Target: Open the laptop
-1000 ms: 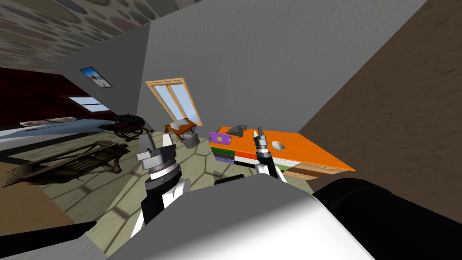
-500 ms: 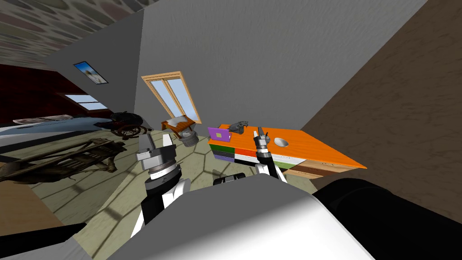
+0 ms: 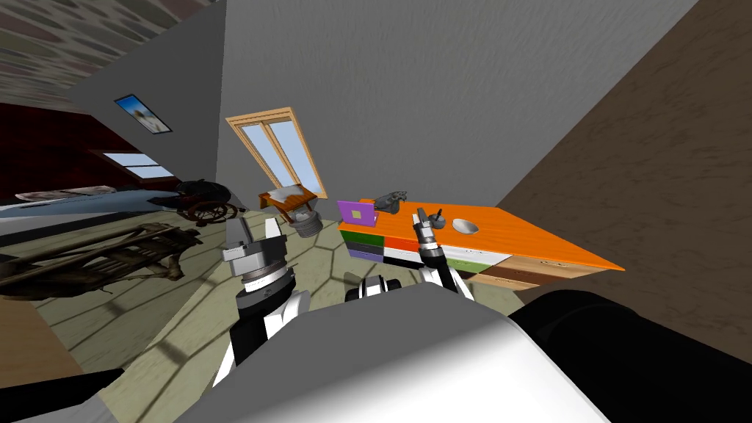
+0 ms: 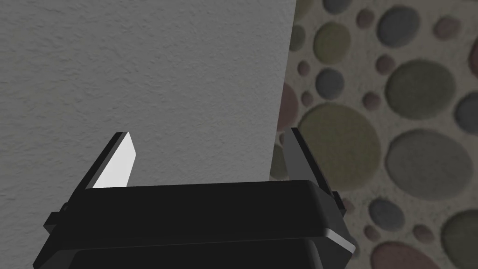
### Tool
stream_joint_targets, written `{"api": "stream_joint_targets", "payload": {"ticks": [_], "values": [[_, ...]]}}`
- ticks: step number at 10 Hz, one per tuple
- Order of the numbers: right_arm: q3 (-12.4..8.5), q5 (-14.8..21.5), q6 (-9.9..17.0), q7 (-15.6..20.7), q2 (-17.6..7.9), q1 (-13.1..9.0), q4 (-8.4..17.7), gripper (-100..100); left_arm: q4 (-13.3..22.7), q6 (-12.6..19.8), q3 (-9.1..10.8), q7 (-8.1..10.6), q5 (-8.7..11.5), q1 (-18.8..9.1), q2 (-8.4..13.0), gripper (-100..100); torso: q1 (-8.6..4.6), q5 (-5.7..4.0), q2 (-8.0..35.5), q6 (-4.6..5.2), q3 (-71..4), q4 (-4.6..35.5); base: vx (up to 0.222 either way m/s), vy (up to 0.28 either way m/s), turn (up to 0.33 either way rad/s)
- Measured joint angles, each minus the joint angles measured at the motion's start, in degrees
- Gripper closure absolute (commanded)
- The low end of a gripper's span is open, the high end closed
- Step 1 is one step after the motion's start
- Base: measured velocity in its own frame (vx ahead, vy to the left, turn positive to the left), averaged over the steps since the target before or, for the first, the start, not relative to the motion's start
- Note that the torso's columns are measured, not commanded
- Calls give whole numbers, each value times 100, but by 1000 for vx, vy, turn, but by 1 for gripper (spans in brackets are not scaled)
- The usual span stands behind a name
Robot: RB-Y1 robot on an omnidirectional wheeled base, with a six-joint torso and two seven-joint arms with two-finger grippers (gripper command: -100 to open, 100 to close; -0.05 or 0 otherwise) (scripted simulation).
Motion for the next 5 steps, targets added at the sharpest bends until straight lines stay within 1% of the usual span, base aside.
{"api": "stream_joint_targets", "payload": {"ticks": [2,5], "values": [[-116,157,-2,167,-257,37,80,-100,0,0,0,0,0,0,0,0,-8,-2,9,0,-2,8,83,153,-17],[-400,491,141,499,-546,45,143,-100,0,0,0,0,0,1,-1,0,-13,-4,6,0,-5,7,128,196,-28]]}}
